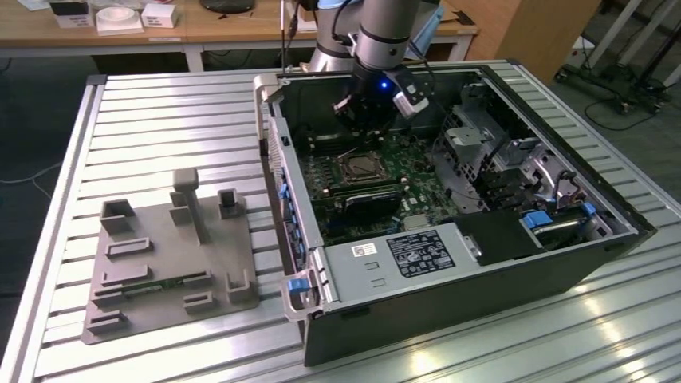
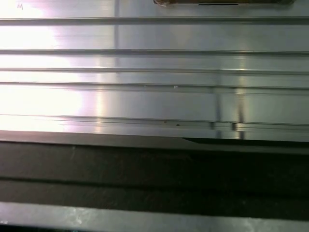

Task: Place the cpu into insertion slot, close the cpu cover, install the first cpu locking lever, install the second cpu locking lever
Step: 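Install the first cpu locking lever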

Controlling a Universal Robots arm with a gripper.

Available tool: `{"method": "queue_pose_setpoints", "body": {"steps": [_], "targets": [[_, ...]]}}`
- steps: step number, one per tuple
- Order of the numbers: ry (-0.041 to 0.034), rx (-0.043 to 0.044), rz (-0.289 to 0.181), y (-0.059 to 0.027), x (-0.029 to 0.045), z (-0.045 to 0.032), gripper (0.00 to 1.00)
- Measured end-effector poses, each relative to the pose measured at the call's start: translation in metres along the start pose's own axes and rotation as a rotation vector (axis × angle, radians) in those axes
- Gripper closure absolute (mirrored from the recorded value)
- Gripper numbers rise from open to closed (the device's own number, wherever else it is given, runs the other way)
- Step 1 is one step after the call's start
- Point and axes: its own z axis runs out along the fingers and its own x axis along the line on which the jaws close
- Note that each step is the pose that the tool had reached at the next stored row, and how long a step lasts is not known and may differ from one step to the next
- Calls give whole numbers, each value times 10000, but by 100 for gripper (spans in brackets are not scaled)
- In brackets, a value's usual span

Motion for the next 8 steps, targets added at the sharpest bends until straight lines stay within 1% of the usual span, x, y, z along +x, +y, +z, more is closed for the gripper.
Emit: {"method": "queue_pose_setpoints", "body": {"steps": [8], "targets": [[0, -1, 1, -1, -11, 37, 90]]}}
